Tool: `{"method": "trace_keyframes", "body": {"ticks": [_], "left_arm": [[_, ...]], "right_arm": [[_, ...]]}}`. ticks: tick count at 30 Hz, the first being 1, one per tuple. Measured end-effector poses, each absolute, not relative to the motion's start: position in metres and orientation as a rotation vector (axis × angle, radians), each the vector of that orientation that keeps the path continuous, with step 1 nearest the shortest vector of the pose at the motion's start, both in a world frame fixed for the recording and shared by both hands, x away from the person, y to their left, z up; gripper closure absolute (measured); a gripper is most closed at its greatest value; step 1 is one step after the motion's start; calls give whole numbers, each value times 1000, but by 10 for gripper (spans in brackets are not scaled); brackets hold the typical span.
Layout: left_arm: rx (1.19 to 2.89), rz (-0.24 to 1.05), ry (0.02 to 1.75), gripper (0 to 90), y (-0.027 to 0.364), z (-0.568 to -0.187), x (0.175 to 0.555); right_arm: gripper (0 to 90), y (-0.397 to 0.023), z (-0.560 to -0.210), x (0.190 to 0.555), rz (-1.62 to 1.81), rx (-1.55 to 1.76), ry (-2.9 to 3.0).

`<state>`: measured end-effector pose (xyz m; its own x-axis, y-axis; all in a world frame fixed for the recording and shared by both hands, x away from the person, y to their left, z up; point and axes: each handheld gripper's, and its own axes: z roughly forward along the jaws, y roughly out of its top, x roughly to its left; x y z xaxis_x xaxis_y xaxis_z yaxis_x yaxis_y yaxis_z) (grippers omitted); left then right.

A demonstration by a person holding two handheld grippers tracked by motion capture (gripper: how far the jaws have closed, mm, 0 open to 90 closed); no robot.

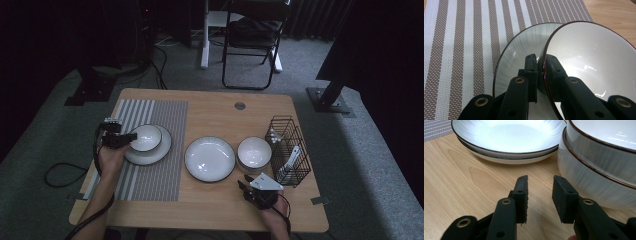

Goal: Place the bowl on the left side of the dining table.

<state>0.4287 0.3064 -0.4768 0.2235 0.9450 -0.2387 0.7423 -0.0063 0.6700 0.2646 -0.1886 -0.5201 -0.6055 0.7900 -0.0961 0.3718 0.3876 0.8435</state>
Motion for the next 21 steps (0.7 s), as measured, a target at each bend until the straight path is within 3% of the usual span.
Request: {"method": "trace_keyframes", "body": {"ticks": [13,21], "left_arm": [[1799,392,1572,819,307,-477,427],[1774,403,1543,704,308,-474,423]], "right_arm": [[643,-189,-521,265,1126,1002,2160],[611,-188,-522,266,1109,1002,2170]]}}
